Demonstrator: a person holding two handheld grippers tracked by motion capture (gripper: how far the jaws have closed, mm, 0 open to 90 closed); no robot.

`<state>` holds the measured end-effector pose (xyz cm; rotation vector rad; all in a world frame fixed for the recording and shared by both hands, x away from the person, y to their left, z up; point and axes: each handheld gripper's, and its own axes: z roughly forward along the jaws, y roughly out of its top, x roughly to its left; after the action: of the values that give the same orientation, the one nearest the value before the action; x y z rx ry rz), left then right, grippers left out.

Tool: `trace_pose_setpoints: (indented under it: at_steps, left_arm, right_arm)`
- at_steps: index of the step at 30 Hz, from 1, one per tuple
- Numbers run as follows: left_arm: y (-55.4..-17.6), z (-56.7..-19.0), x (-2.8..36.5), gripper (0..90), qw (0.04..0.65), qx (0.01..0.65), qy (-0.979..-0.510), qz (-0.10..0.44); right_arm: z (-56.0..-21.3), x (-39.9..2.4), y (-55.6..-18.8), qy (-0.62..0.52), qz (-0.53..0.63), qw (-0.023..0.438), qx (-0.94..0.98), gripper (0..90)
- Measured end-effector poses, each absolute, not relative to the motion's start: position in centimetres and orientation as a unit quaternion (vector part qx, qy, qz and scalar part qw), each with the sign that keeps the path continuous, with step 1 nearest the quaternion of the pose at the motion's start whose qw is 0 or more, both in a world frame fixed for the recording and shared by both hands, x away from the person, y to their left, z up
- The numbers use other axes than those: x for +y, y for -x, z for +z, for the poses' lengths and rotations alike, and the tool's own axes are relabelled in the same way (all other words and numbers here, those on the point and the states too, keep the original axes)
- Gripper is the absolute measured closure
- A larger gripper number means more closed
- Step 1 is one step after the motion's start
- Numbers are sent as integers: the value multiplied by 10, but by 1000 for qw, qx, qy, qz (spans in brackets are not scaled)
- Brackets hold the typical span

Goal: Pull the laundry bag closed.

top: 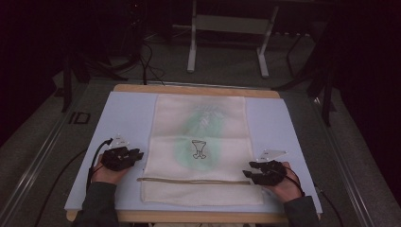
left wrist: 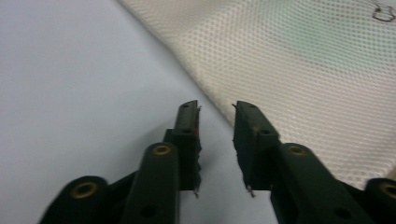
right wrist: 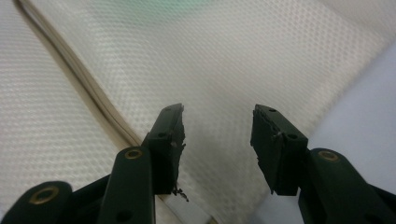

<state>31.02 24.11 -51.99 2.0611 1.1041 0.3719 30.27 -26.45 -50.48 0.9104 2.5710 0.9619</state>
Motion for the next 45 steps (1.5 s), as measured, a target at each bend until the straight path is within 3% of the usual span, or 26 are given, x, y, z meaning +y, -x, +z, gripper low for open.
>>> trace_pose_setpoints:
  at_steps: [26, 35, 45]
  left_arm:
    - [-308, -523, 225, 748, 391, 375, -836, 89]
    - [-309, -526, 223, 894, 375, 363, -848, 95]
    - [-311, -530, 225, 897, 372, 362, -851, 84]
  right_arm:
    - [-502, -223, -295, -273, 354, 93, 890, 532]
    - [-503, -213, -293, -261, 356, 85, 893, 535]
    - [-503, -198, -289, -245, 361, 74, 897, 540]
